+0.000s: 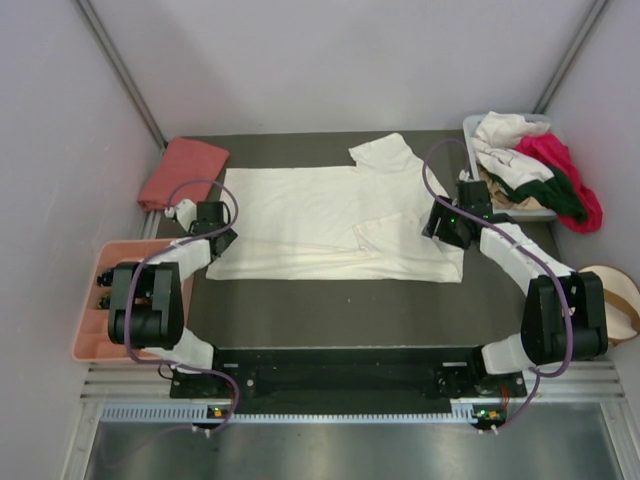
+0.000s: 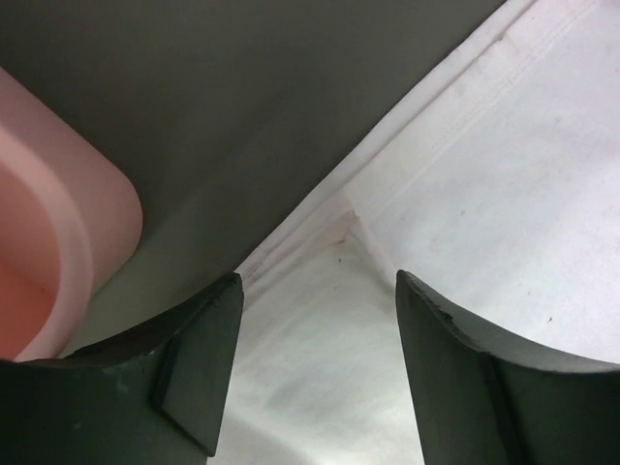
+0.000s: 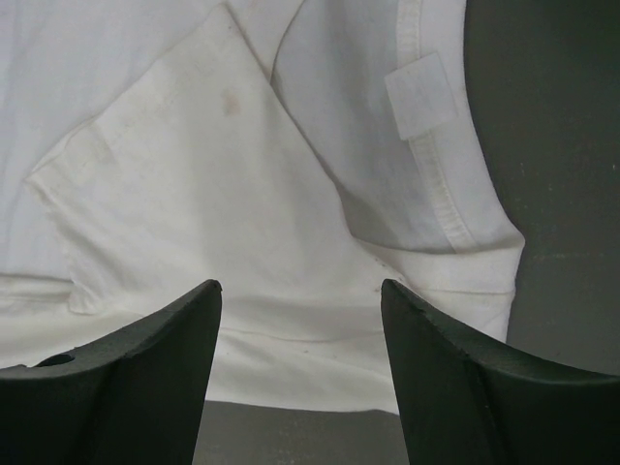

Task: Fold and stack the t-shirts
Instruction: Grap the side of the flattened tshirt furthest away from the robot with both arms

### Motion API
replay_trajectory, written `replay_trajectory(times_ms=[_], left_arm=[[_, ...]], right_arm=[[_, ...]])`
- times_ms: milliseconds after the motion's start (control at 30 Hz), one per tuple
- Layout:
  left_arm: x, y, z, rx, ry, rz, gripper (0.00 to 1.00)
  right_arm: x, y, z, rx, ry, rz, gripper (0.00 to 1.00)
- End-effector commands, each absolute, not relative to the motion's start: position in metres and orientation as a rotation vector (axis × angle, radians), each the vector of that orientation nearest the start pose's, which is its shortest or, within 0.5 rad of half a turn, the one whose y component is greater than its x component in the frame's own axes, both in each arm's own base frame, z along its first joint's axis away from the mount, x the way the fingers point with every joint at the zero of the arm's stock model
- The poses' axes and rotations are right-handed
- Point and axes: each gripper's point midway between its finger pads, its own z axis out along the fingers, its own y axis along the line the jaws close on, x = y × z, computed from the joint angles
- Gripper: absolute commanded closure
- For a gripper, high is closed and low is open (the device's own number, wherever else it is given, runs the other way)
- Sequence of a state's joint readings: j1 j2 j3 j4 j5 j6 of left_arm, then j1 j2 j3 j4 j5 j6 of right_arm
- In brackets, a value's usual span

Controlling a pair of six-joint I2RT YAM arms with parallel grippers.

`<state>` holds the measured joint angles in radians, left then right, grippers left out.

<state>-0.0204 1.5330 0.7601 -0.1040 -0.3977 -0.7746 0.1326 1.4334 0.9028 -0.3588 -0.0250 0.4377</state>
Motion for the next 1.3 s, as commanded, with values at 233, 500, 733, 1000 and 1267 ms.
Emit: replay_trajectory(times_ms=[233,500,733,1000,1267], left_arm=[[0.399,0.034,0.059,-1.000,2.044,0.052,0.38],[0.403,0.033,0.059,-0.997,2.045,0.044,0.51],[0.403,0.033,0.056,-0.993,2.050,0.051,0.59],[0.404,0.033,0.052,-0.996,2.057,0.054,0.68],[0.405,0.033,0.054,-0.994,2.054,0.060,0.82]], right_arm=[[0.348,0.073,0.092,0.342,2.425,0.316,0.33],[0.347,0.075,0.087,0.344,2.432,0.327,0.33],[0.347,0.074,0.086,0.350,2.433,0.331,0.33],[0.347,0.076,0.086,0.343,2.435,0.332,0.33],[0.347,0.077,0.085,0.345,2.439,0.340,0.33]])
